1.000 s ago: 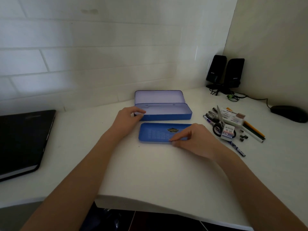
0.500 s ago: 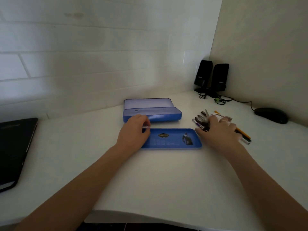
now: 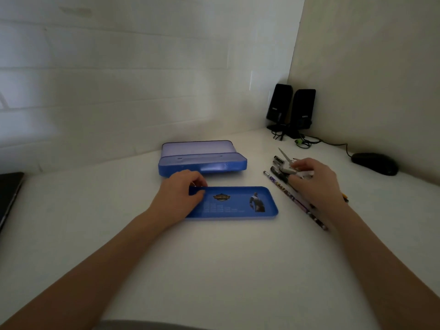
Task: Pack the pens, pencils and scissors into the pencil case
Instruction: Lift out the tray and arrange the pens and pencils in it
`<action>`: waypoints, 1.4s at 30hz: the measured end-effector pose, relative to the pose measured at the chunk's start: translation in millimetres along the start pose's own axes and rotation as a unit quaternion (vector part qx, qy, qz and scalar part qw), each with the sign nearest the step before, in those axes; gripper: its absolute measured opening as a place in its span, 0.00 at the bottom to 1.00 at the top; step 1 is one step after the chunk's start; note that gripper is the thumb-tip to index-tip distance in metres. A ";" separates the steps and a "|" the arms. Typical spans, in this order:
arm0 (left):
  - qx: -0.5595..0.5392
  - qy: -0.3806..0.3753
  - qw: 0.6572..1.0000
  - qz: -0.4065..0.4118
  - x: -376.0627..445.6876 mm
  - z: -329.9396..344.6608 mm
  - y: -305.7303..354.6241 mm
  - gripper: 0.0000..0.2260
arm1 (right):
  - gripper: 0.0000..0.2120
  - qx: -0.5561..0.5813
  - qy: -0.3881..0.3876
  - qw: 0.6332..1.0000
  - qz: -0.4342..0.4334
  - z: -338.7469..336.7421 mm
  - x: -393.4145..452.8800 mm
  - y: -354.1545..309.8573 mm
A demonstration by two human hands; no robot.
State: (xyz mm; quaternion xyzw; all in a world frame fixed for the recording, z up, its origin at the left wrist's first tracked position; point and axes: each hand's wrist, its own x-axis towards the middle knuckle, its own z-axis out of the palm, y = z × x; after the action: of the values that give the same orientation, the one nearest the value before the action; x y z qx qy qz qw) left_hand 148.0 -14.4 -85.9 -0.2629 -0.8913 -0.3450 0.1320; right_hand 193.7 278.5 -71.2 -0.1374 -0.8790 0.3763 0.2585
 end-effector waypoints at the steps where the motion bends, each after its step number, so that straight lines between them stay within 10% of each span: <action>1: 0.001 0.001 1.000 -0.001 0.0 -0.3 0.0 0.05 | 0.10 0.006 -0.001 1.000 -0.022 0.4 -2.3 -3.4; 24: -0.092 -0.236 0.966 -0.046 7.4 -30.2 -12.0 0.03 | 0.21 -0.093 -0.226 0.963 -0.116 39.5 -34.9 -35.0; 31: -0.116 -0.160 0.979 -0.055 7.2 -19.1 -10.3 0.02 | 0.20 -0.087 0.058 0.994 -0.031 10.8 20.1 -11.4; 35: -0.107 -0.155 0.980 -0.059 9.2 -16.3 -10.6 0.01 | 0.34 -0.262 -0.130 0.953 0.080 7.3 46.1 11.9; 39: -0.105 -0.157 0.981 -0.054 10.6 -14.3 -13.8 0.01 | 0.29 -0.218 -0.075 0.972 0.037 19.6 43.2 14.7; 42: -0.105 -0.154 0.981 -0.054 12.4 -14.3 -16.3 0.01 | 0.22 -0.395 -0.081 0.914 -0.038 17.3 41.9 9.7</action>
State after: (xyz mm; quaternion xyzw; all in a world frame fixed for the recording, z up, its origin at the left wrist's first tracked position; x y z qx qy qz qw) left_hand 129.4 -29.7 -79.2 -0.2767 -0.8728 -0.3985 -0.0537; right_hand 149.7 293.1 -73.7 -0.1636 -0.9785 -0.0021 0.1258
